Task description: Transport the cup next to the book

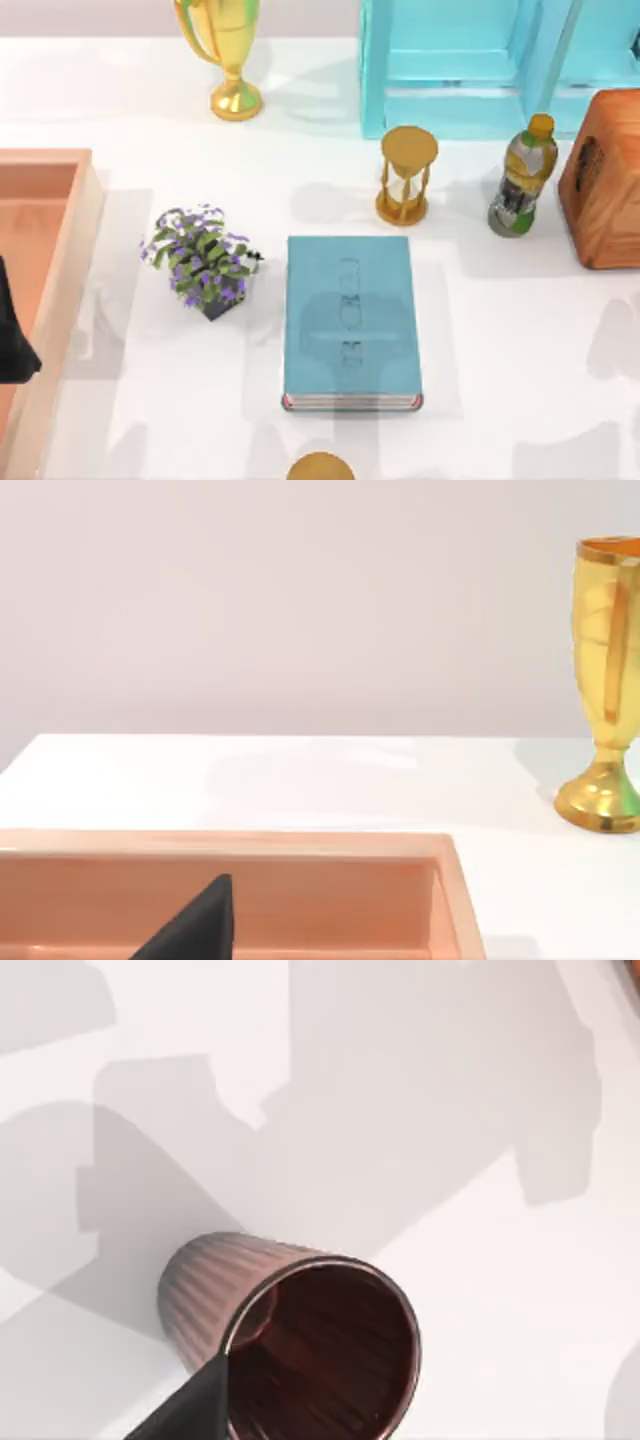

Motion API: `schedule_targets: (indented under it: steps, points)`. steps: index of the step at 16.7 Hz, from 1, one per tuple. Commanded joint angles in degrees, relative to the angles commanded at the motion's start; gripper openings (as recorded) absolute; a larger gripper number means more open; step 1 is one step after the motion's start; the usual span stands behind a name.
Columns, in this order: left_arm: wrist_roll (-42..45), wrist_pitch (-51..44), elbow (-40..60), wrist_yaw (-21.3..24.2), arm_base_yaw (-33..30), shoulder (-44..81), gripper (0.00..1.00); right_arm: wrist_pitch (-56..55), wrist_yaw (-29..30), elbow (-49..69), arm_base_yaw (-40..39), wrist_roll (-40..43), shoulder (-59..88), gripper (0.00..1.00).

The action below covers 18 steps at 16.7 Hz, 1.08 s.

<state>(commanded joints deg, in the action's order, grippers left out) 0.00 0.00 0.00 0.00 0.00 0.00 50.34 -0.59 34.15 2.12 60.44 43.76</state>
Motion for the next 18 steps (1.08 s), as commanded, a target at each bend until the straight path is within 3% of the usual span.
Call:
schedule_targets:
  steps: [8,11,18]
  points:
    - [0.0,0.0,0.0,0.0,0.0,0.0,1.00,24.1,0.4,17.8,1.4,29.5,20.9,1.00]
    - [0.0,0.0,0.0,0.0,0.0,0.0,1.00,26.9,0.6,20.2,1.6,33.0,23.3,1.00]
    - [0.0,0.0,0.0,0.0,0.0,0.0,1.00,26.0,0.5,19.2,1.4,32.9,23.4,1.00]
